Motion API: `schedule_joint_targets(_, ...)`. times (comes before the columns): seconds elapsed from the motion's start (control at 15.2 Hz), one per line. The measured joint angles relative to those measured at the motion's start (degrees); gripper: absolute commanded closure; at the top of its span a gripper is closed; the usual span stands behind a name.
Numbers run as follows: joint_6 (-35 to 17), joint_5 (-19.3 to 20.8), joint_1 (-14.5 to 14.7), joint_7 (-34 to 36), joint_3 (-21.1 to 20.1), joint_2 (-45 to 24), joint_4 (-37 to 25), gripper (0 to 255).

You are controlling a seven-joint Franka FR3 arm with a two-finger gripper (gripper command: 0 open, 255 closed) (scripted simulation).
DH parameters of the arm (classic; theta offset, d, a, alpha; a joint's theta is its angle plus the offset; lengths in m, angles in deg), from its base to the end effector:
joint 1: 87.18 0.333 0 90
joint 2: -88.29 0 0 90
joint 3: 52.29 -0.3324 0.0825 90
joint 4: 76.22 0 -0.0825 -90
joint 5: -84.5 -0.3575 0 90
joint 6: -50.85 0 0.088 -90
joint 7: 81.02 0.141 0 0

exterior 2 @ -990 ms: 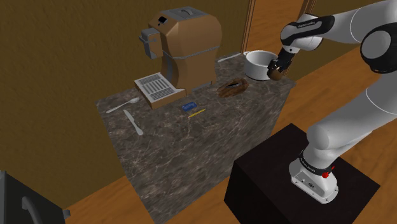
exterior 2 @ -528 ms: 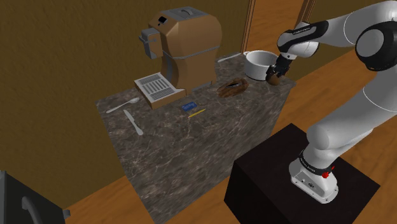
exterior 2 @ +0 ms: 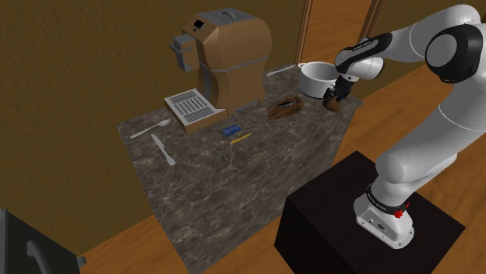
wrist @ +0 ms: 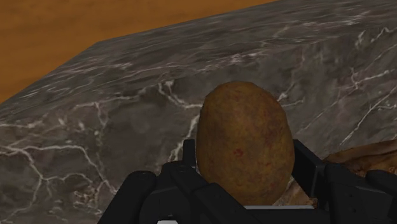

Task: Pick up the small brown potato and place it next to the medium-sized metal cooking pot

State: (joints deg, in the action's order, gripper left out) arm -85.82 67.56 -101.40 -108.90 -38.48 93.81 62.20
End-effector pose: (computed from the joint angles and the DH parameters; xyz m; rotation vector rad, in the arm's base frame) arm 0.4161 -0.2107 0.3539 -2.9386 0.3126 -0.2402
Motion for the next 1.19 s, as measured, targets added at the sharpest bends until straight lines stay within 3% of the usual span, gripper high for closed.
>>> schedule_joint_targets(0.59, -2.5, -1.5, 0.2, -1.5, 0.1, -1.8, 0.9, 255)
schedule_joint_targets(0.66, -2.5, -1.5, 0.2, -1.5, 0.1, -1.8, 0.9, 0)
schedule_joint_targets(1.06, -2.5, -1.5, 0.2, -1.5, 0.1, -1.8, 0.9, 0)
schedule_joint_targets(1.19, -0.1, 0.0, -0.3, -0.7, 0.4, 0.1, 0.3, 0)
